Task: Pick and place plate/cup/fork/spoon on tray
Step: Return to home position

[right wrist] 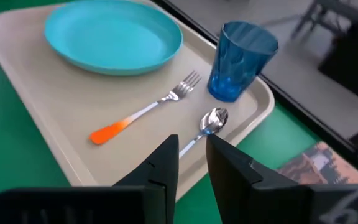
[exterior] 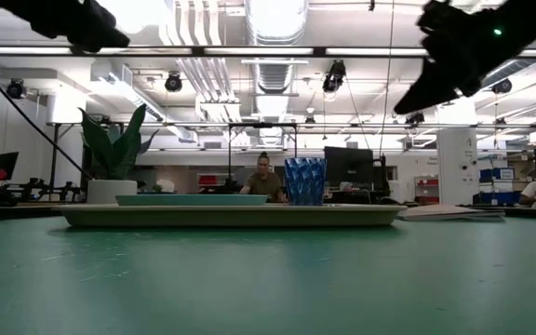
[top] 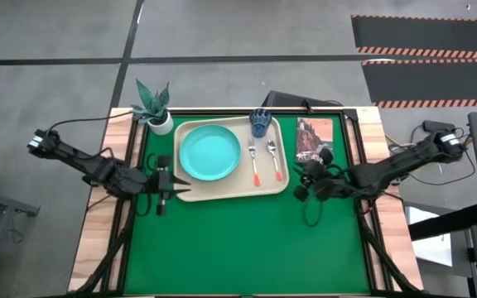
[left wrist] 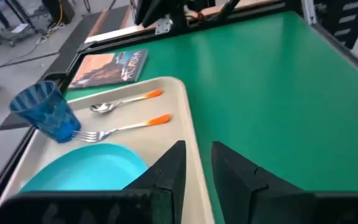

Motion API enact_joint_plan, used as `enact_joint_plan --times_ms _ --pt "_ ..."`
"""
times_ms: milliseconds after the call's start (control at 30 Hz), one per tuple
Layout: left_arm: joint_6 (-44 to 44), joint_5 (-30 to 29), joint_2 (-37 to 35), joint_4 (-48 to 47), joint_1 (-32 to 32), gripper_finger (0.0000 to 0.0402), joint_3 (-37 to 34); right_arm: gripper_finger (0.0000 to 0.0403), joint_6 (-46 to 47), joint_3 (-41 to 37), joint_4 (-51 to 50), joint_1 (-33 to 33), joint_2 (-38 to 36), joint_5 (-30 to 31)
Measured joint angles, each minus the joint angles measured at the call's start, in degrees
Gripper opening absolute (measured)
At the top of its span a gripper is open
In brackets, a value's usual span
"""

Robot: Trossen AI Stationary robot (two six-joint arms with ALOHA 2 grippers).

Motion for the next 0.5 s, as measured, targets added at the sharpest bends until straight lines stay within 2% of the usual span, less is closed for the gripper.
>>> enact_joint_plan --times_ms 167,500 --pt "0.0 0.5 -4.1 3.5 -1.3 0.0061 -5.0 0.006 -11.7 -9.5 8.9 0.2 -11.1 -2.6" --pt "2.0 1.1 -18.3 3.7 -1.3 0.0061 -12.8 0.0028 -37.1 -23.9 27.0 0.2 -32.7 -18.3"
